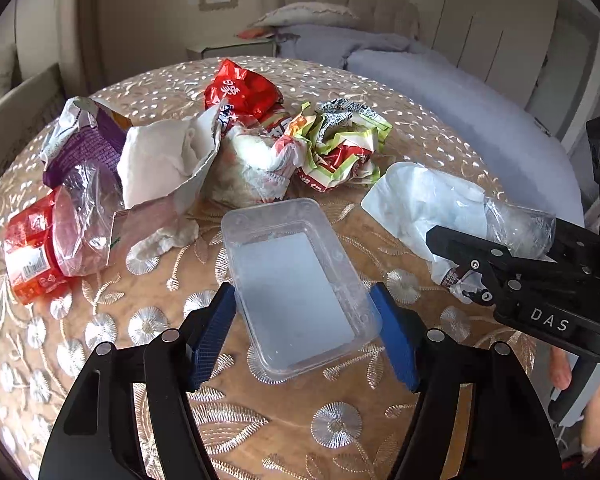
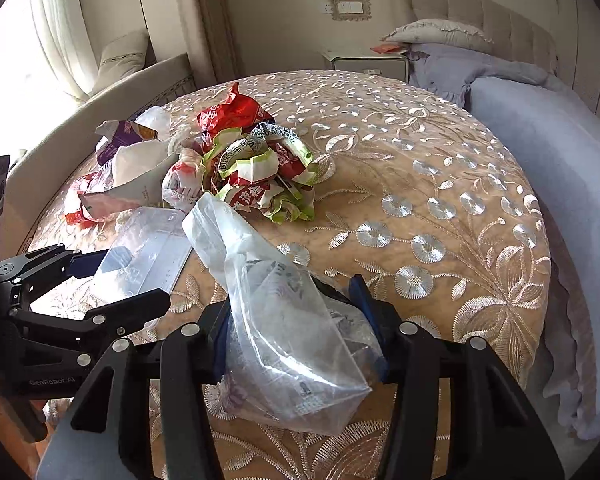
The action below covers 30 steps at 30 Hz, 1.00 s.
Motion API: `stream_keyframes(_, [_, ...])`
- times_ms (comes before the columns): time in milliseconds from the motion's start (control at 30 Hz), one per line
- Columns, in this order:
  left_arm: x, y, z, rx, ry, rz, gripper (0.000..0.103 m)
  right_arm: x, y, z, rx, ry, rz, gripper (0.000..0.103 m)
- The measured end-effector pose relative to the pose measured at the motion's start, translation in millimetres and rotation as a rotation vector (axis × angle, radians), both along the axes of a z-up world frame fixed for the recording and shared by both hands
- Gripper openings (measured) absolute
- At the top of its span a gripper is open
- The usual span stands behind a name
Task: Collect trash
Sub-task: 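Grasp the clear plastic box with the left tool while the right tool grasps a clear plastic bag, then carry the plastic box and plastic bag to the white bin and release both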
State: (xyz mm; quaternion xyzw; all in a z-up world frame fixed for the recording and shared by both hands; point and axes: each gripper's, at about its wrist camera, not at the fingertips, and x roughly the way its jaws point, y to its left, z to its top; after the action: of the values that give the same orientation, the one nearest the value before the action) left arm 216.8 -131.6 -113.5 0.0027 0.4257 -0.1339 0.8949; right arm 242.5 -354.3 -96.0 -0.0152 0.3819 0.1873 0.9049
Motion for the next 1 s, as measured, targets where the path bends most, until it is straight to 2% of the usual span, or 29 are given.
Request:
stream_keyframes(200, [-20, -1, 16, 0.006, -0.048, -0.029, 0.067, -17, -10, 12, 0.032, -0.023, -0.026, 0.045])
stream_keyframes(500, [-42, -4, 25, -0.002, -0.096, -0.051, 0.066, -58, -24, 26, 0.044, -0.074, -0.061, 0.044])
stream_keyframes(667, [-56, -10, 29, 0.039, -0.128, -0.081, 0.065, -77, -29, 29, 0.033, -0.089, -0.073, 0.044])
stream_keyframes(833, [-70, -5, 40, 0.001, -0.155, -0.079, 0.062, -94, -33, 36, 0.034, -0.112, -0.086, 0.044])
stream_keyframes(933, [-77, -9, 47, -0.001, -0.167, -0.105, 0.056, -100, -35, 41, 0.039, -0.122, -0.095, 0.044])
stream_keyframes(1000, [-77, -13, 47, 0.028, -0.173, -0.111, 0.043, -103, -37, 43, 0.044, -0.125, -0.101, 0.044])
